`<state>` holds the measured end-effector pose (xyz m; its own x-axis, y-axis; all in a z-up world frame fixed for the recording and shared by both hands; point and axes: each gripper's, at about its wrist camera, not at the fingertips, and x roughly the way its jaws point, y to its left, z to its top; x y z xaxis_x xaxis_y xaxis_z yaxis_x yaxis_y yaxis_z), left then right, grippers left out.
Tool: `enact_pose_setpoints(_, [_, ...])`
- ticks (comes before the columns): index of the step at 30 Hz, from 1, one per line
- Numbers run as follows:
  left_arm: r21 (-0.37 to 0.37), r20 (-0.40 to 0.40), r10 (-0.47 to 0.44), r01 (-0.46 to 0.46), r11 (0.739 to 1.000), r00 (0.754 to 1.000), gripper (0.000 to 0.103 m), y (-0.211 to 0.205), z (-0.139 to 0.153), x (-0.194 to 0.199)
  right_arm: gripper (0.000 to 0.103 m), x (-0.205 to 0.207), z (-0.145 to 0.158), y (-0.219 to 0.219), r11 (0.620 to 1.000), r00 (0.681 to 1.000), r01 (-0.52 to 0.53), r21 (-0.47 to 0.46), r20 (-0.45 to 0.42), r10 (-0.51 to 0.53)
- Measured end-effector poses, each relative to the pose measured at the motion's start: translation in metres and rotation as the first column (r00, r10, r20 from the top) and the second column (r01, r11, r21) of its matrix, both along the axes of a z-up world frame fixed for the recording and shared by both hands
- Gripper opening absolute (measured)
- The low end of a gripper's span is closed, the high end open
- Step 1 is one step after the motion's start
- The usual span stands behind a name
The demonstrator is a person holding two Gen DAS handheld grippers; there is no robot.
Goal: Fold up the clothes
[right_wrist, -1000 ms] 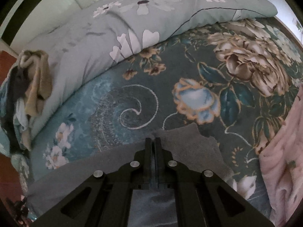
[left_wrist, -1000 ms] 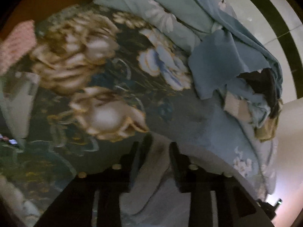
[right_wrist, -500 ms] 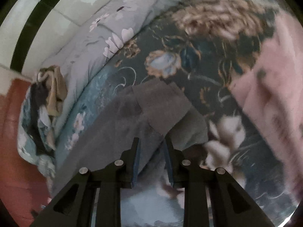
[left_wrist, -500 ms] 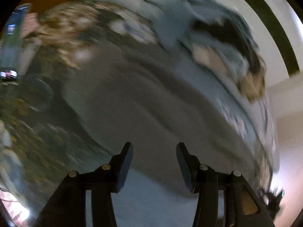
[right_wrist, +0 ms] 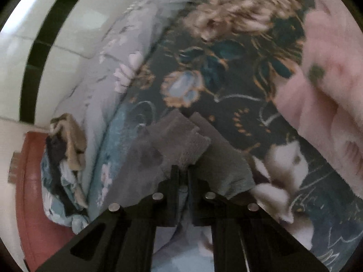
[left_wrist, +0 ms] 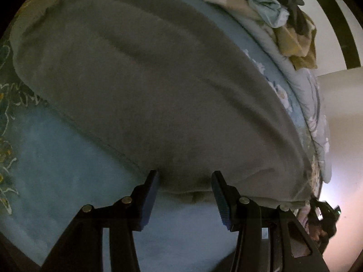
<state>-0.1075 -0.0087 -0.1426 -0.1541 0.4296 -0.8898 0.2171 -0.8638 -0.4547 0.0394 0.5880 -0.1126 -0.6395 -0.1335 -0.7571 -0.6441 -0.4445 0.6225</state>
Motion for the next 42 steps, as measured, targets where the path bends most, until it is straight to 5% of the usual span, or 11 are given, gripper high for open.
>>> enact_pose_setpoints(5, [0.002,0.009,0.049,-0.049,0.999,0.999,0.055,-0.011,-0.001,0.0,0.006,0.031,0.016,0.003,0.999,0.999,0.0,0.04,-0.054,0.002])
enact_pose_setpoints(9, [0.011,0.035,0.061,-0.062,0.998,0.998,0.055,-0.01,-0.004,0.002,0.006,0.038,-0.025,0.01,0.998,0.999,0.038,-0.055,0.041,-0.035])
enact_pose_setpoints(13, [0.018,0.015,0.056,-0.056,0.998,0.998,0.055,-0.01,0.003,0.004,0.009,0.045,-0.03,0.011,0.989,0.995,0.098,-0.111,0.023,-0.096])
enact_pose_setpoints(20, [0.09,0.007,0.091,-0.091,0.992,0.996,0.056,-0.01,0.007,0.013,0.038,0.061,-0.033,0.007,0.967,0.984,0.174,-0.184,-0.011,-0.179])
enact_pose_setpoints(31, [0.141,0.009,0.115,-0.115,0.983,0.993,0.056,-0.008,0.007,0.031,0.037,0.041,-0.052,0.002,0.941,0.962,0.26,-0.217,-0.021,-0.271])
enact_pose_setpoints(32, [0.147,0.01,0.118,-0.118,0.982,0.993,0.056,-0.01,0.006,0.032,0.027,0.04,-0.05,0.001,0.942,0.962,0.263,-0.21,-0.02,-0.273])
enact_pose_setpoints(35, [0.167,0.012,0.13,-0.13,0.977,0.991,0.056,-0.014,0.005,0.036,0.019,0.035,-0.034,-0.001,0.954,0.966,0.256,-0.157,-0.006,-0.26])
enact_pose_setpoints(42, [0.238,-0.01,0.172,-0.165,0.957,0.985,0.056,-0.035,0.009,0.044,0.017,-0.003,0.064,-0.038,0.984,0.997,0.074,0.16,-0.05,-0.066])
